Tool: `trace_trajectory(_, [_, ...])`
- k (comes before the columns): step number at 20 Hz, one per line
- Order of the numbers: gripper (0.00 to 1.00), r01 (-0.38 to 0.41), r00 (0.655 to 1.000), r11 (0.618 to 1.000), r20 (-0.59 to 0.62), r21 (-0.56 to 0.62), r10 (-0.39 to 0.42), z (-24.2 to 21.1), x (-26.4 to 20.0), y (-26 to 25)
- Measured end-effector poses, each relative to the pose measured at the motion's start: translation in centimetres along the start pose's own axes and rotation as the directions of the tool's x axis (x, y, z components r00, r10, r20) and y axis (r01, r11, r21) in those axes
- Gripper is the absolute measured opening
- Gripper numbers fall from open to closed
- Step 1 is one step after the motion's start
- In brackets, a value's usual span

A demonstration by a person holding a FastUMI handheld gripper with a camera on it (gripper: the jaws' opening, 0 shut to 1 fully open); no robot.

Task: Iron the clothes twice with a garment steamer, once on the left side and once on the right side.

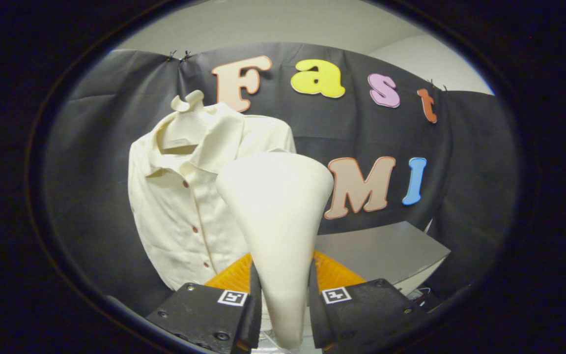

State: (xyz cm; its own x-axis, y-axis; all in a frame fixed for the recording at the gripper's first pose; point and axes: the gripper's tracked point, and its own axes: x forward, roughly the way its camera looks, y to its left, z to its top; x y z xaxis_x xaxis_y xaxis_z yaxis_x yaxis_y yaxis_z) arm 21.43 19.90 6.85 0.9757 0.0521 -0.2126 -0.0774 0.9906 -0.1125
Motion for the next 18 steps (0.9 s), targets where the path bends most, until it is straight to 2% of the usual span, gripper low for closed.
trace_trajectory(6, [0.41,-0.075,0.997,0.997,-0.003,0.023,0.075,-0.5,1.9,8.7])
trace_trajectory(9, [0.41,-0.076,0.997,0.997,-0.031,0.020,0.076,-1.3,3.8,12.3])
trace_trajectory(16, [0.40,-0.124,0.992,0.991,-0.004,0.045,0.124,-1.1,6.4,20.8])
trace_trajectory(18, [0.40,-0.111,0.994,0.993,-0.002,0.036,0.111,-1.3,7.4,22.4])
